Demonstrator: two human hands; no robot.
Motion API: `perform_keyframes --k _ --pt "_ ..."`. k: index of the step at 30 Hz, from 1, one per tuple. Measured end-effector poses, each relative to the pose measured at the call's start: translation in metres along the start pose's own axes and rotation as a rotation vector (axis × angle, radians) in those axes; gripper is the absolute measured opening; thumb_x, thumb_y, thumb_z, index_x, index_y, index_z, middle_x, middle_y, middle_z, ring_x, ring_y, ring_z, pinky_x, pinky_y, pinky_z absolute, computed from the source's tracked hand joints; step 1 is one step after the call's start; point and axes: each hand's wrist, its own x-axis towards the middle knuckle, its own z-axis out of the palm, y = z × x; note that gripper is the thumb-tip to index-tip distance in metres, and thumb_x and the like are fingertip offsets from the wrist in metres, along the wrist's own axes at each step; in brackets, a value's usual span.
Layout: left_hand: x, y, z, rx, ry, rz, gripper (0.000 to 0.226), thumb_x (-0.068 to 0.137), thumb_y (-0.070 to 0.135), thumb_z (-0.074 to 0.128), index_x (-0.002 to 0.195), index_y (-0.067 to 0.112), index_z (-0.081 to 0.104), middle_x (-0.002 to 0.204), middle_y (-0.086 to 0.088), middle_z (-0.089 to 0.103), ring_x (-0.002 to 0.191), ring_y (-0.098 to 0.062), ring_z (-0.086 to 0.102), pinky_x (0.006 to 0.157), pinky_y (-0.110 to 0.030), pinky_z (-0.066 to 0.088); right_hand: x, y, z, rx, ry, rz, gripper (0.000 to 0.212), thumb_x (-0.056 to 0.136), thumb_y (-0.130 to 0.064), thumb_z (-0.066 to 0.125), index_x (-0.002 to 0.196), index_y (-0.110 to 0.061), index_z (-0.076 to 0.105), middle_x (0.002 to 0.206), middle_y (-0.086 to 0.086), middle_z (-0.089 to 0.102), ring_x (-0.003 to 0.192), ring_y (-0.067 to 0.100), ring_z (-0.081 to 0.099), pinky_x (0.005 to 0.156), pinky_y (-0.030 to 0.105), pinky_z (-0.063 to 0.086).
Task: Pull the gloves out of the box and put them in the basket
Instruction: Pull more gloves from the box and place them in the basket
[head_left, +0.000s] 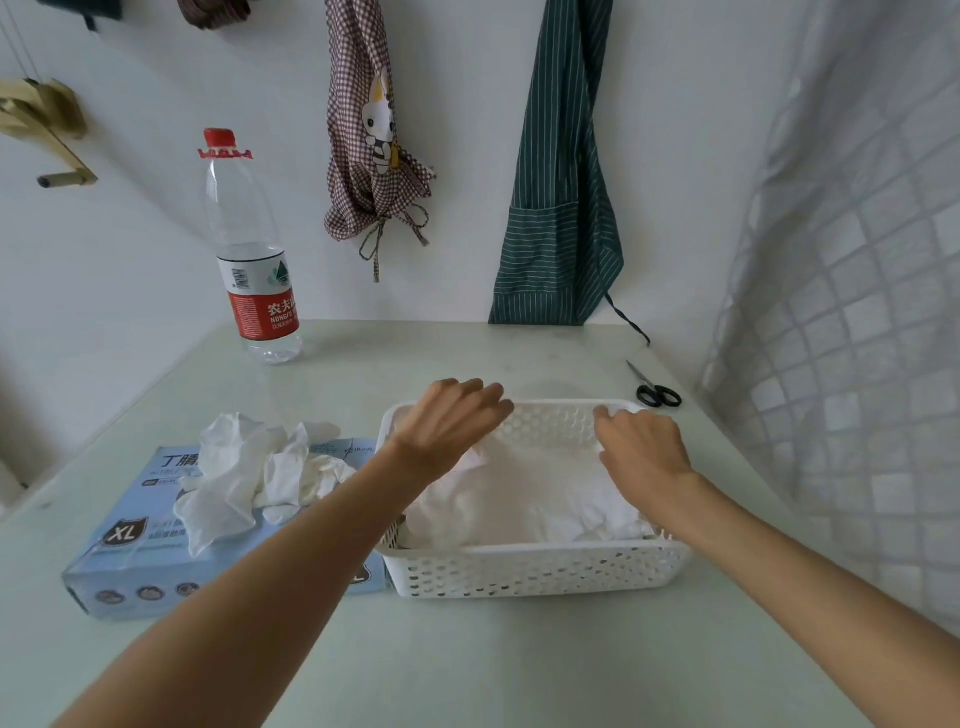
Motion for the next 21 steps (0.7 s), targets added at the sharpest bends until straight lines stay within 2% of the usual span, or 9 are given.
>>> perform_keyframes --k 3,5,6,8,10,12,14,18,21 --pt "-0.002 -0.011 -0.021 -0.121 0.057 -0.142 0.024 0.087 0.028 0.066 0.111 0.023 0.06 0.108 0.006 0.061 0.093 -0.014 0.06 0.068 -0.025 0.045 -0.002 0.013 -0.009 0.213 0.032 0.032 0.032 0.092 -0.007 0.054 0.122 -0.013 0.046 0.103 0.004 0.062 0.094 0.023 0.061 0.063 0.027 0.036" --pt "-0.009 -0.022 -0.03 -0.232 0.045 -0.237 0.023 0.092 0.025 0.06 0.115 0.025 0.06 0.114 0.007 0.063 0.099 -0.014 0.061 0.08 -0.028 0.05 -0.005 0.019 -0.012 0.479 0.001 -0.007 0.022 0.094 -0.015 0.054 0.116 -0.02 0.055 0.093 -0.001 0.061 0.084 0.018 0.059 0.064 0.028 0.041" --pt "-0.012 -0.024 -0.033 -0.312 0.002 -0.249 0.024 0.092 0.026 0.06 0.115 0.026 0.061 0.117 0.007 0.064 0.101 -0.013 0.061 0.085 -0.03 0.051 -0.005 0.02 -0.011 0.602 -0.041 -0.048 0.021 0.094 -0.02 0.055 0.115 -0.023 0.058 0.095 -0.003 0.062 0.084 0.015 0.059 0.07 0.029 0.046" --pt "-0.02 -0.02 -0.036 -0.504 -0.244 -0.152 0.039 0.092 0.039 0.057 0.129 0.028 0.053 0.135 0.007 0.054 0.119 -0.011 0.053 0.103 -0.03 0.04 -0.004 0.018 -0.007 0.684 -0.238 -0.168 0.032 0.095 -0.03 0.054 0.127 -0.03 0.054 0.12 -0.002 0.056 0.103 0.014 0.057 0.092 0.032 0.045" --pt "-0.028 -0.008 -0.034 -0.549 -0.554 -0.034 0.074 0.086 0.06 0.05 0.148 0.028 0.024 0.155 0.009 0.023 0.141 -0.012 0.025 0.116 -0.037 0.02 -0.001 0.013 -0.001 0.62 -0.481 -0.273 0.048 0.096 -0.04 0.049 0.143 -0.035 0.037 0.14 0.0 0.037 0.125 0.019 0.045 0.105 0.032 0.035" --pt "-0.032 -0.001 -0.027 -0.472 -0.709 -0.017 0.1 0.078 0.073 0.048 0.151 0.027 -0.002 0.159 0.009 -0.005 0.146 -0.013 0.001 0.119 -0.045 0.009 0.001 0.01 0.002 0.556 -0.6 -0.319 0.056 0.096 -0.045 0.047 0.147 -0.038 0.026 0.145 0.002 0.028 0.13 0.021 0.038 0.106 0.03 0.031" --pt "-0.032 0.001 -0.016 -0.404 -0.774 -0.038 0.11 0.076 0.077 0.046 0.149 0.023 -0.016 0.157 0.008 -0.019 0.146 -0.014 -0.009 0.119 -0.047 0.008 0.0 0.009 0.004 0.523 -0.648 -0.322 0.065 0.093 -0.05 0.051 0.149 -0.038 0.021 0.148 0.002 0.022 0.133 0.021 0.034 0.108 0.031 0.029" --pt "-0.032 0.007 -0.005 -0.292 -0.846 -0.004 0.11 0.083 0.064 0.053 0.146 0.017 -0.025 0.154 0.001 -0.028 0.144 -0.014 -0.017 0.119 -0.042 -0.003 -0.002 0.007 0.009 0.466 -0.665 -0.31 0.083 0.087 -0.052 0.059 0.152 -0.032 0.011 0.152 0.001 0.014 0.14 0.02 0.024 0.114 0.031 0.024" --pt "-0.037 0.012 -0.002 -0.218 -0.884 0.019 0.101 0.089 0.053 0.052 0.147 0.016 -0.022 0.155 0.0 -0.026 0.145 -0.014 -0.014 0.117 -0.042 -0.005 -0.002 0.007 0.014 0.454 -0.666 -0.282 0.085 0.087 -0.045 0.063 0.152 -0.031 0.01 0.151 -0.001 0.014 0.138 0.021 0.025 0.114 0.034 0.024"
